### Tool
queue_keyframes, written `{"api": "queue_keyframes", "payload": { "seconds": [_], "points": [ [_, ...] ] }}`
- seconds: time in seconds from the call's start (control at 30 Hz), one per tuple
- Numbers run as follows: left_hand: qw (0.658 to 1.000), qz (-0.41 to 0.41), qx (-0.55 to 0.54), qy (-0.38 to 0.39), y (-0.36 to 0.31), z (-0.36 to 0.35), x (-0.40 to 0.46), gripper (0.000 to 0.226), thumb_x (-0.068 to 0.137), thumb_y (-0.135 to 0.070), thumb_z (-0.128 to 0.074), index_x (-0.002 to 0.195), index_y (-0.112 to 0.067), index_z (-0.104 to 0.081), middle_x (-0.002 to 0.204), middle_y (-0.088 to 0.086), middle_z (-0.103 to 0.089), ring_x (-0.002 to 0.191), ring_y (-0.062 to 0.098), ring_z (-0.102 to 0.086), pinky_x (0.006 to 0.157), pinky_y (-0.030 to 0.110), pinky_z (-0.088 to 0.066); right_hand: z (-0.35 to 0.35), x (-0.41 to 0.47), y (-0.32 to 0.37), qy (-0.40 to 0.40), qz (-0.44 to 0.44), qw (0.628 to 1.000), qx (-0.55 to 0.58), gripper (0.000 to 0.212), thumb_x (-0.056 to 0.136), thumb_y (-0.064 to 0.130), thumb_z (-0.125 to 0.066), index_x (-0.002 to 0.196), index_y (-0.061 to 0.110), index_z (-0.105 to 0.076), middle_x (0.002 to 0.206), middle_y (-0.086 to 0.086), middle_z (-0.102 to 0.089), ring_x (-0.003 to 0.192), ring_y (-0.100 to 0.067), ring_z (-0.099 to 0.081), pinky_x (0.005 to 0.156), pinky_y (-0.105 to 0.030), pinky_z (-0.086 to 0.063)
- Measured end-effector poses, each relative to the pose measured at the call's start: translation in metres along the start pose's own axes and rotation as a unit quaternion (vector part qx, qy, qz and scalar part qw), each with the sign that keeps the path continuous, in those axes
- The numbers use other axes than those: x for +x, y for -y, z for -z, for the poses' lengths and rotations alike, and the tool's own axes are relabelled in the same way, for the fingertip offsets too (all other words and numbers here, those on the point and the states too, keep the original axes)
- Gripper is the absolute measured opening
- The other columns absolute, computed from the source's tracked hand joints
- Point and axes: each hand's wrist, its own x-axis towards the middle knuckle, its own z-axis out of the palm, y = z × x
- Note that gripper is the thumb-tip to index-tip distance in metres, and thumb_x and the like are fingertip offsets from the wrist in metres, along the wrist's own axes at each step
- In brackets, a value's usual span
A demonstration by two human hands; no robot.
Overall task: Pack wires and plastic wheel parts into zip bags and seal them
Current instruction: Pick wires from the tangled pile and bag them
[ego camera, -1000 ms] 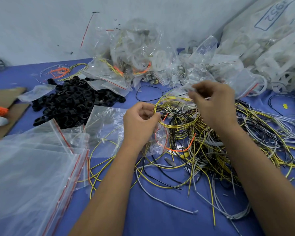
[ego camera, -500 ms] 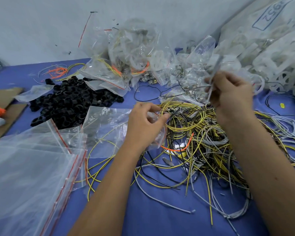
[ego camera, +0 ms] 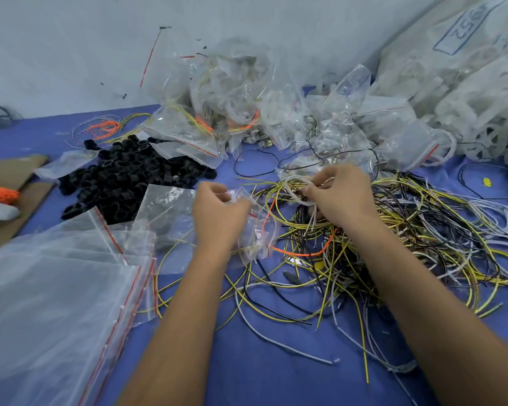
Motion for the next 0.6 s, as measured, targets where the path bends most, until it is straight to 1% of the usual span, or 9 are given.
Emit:
{"api": "queue_keyframes", "payload": {
  "seconds": [0.07,0.1,0.17,0.2,0.27,0.37,0.43,0.5,0.6],
  "points": [
    [0.997,0.009,-0.082,-0.011,-0.001,0.003,-0.001,0.021,0.084,-0.007,-0.071,0.092,-0.016,-0.054,0.084,0.002,-0.063,0.053,0.013,-0.061,0.062,0.04,-0.053,0.004,0.0,0.003,-0.047,0.026,0.998,-0.029,0.015,0.083,0.026,-0.079,0.079,0.015,-0.069,0.072,-0.004,-0.071,0.068,-0.023,-0.071,0.076,-0.04,-0.06],
    [0.996,-0.006,-0.089,-0.019,-0.001,0.004,-0.001,0.017,0.084,-0.007,-0.07,0.088,-0.014,-0.056,0.08,0.003,-0.062,0.049,0.013,-0.06,0.06,0.04,-0.053,0.005,-0.001,0.006,-0.064,0.041,0.997,-0.03,0.017,0.083,0.027,-0.079,0.078,0.014,-0.07,0.071,-0.003,-0.07,0.069,-0.021,-0.07,0.075,-0.037,-0.059],
    [0.996,-0.055,-0.07,-0.025,-0.003,0.005,-0.003,0.012,0.082,-0.009,-0.071,0.081,-0.012,-0.059,0.075,0.005,-0.063,0.056,0.024,-0.064,0.06,0.043,-0.055,0.007,-0.007,0.017,-0.076,0.079,0.994,-0.001,0.018,0.08,0.029,-0.08,0.073,0.016,-0.071,0.066,0.001,-0.07,0.066,-0.015,-0.069,0.068,-0.028,-0.055],
    [0.995,-0.083,-0.057,-0.026,-0.004,0.005,-0.005,0.011,0.08,-0.008,-0.069,0.078,-0.011,-0.059,0.072,0.005,-0.063,0.06,0.03,-0.064,0.061,0.045,-0.054,0.007,-0.01,0.024,-0.067,0.102,0.992,0.017,0.018,0.08,0.028,-0.08,0.07,0.018,-0.07,0.063,0.004,-0.069,0.063,-0.011,-0.068,0.063,-0.025,-0.053],
    [0.99,-0.131,-0.04,-0.032,-0.007,0.004,-0.008,0.012,0.079,-0.006,-0.067,0.073,-0.013,-0.059,0.067,0.005,-0.064,0.061,0.033,-0.064,0.059,0.044,-0.053,0.004,-0.017,0.038,-0.021,0.147,0.989,0.02,0.018,0.079,0.027,-0.081,0.067,0.018,-0.07,0.06,0.004,-0.069,0.059,-0.009,-0.067,0.059,-0.022,-0.05],
    [0.981,-0.181,-0.022,-0.071,-0.011,0.004,-0.009,0.011,0.079,-0.013,-0.071,0.072,-0.017,-0.064,0.064,0.0,-0.065,0.058,0.019,-0.062,0.057,0.035,-0.05,0.0,-0.019,0.051,0.044,0.207,0.971,-0.107,0.017,0.08,0.023,-0.08,0.066,0.018,-0.071,0.063,0.005,-0.068,0.064,-0.015,-0.066,0.067,-0.028,-0.051],
    [0.974,-0.198,-0.016,-0.11,-0.013,0.006,-0.009,0.011,0.08,-0.021,-0.074,0.072,-0.02,-0.067,0.062,-0.008,-0.06,0.055,0.012,-0.054,0.057,0.031,-0.045,-0.001,-0.019,0.055,0.062,0.219,0.962,-0.151,0.015,0.08,0.022,-0.079,0.068,0.016,-0.072,0.064,0.003,-0.067,0.067,-0.017,-0.064,0.069,-0.028,-0.049],
    [0.971,-0.201,-0.034,-0.122,-0.016,0.008,-0.009,0.015,0.082,-0.024,-0.077,0.072,-0.02,-0.067,0.062,-0.009,-0.059,0.056,0.013,-0.053,0.058,0.031,-0.044,-0.004,-0.019,0.056,0.072,0.225,0.958,-0.162,0.016,0.08,0.023,-0.08,0.069,0.016,-0.071,0.068,0.0,-0.068,0.07,-0.02,-0.065,0.07,-0.03,-0.051],
    [0.974,-0.198,-0.068,-0.085,-0.021,0.007,-0.011,0.018,0.086,-0.019,-0.078,0.074,-0.014,-0.066,0.062,0.0,-0.064,0.053,0.02,-0.06,0.055,0.033,-0.045,-0.01,-0.024,0.062,0.09,0.212,0.964,-0.135,0.018,0.077,0.026,-0.082,0.065,0.022,-0.07,0.064,0.004,-0.068,0.065,-0.016,-0.065,0.065,-0.028,-0.051]
  ]
}}
